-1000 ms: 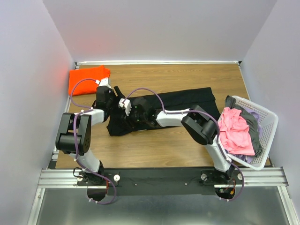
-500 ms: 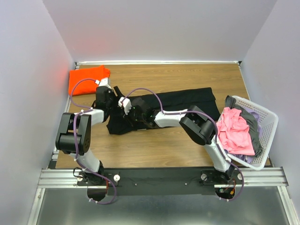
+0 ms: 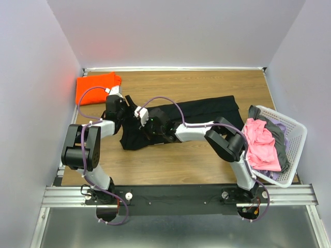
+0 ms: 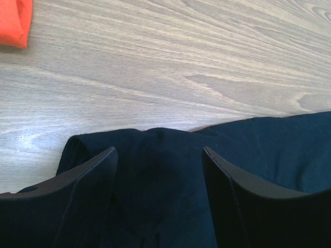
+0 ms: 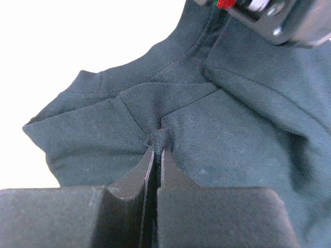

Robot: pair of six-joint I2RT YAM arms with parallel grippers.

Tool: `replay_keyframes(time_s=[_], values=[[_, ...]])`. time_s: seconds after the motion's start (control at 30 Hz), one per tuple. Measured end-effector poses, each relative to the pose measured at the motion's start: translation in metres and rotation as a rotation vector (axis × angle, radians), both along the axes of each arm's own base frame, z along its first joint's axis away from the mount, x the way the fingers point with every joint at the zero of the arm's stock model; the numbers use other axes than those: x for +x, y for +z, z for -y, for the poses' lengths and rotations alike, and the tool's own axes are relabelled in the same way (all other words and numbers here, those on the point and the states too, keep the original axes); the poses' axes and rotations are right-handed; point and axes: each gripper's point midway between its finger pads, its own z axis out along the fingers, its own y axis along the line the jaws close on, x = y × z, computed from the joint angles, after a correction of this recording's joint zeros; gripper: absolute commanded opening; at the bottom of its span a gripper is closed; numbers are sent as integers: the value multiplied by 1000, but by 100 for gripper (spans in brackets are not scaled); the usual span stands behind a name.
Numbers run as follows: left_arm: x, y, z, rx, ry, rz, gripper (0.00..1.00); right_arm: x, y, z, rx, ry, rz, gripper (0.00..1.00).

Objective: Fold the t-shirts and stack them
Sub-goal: Fold the tshirt

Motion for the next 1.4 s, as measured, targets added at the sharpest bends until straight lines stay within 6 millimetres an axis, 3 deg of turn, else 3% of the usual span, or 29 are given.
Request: replay_keyframes(time_s=[0.23, 0.53, 0.73, 0.83, 0.87, 0.97, 1.4], values=[[0, 0, 0, 0, 0, -1, 73, -3, 31, 3, 45, -6, 20, 14], [-1, -2, 0, 1, 0, -6, 73, -4, 31, 4, 47, -14, 0, 27], [-3, -4, 0, 1, 0, -12, 73, -4, 31, 4, 48, -16, -4, 30], [-3, -4, 0, 1, -1, -12, 73, -5, 30, 4, 48, -16, -5, 20], [-3, -4, 0, 1, -1, -12, 73, -5, 30, 4, 47, -16, -4, 11], [-3, -4, 0, 1, -1, -12, 73, -5, 29, 4, 48, -16, -8, 3], [-3, -4, 0, 1, -1, -12, 73, -26, 25, 13, 21, 40, -70, 3]])
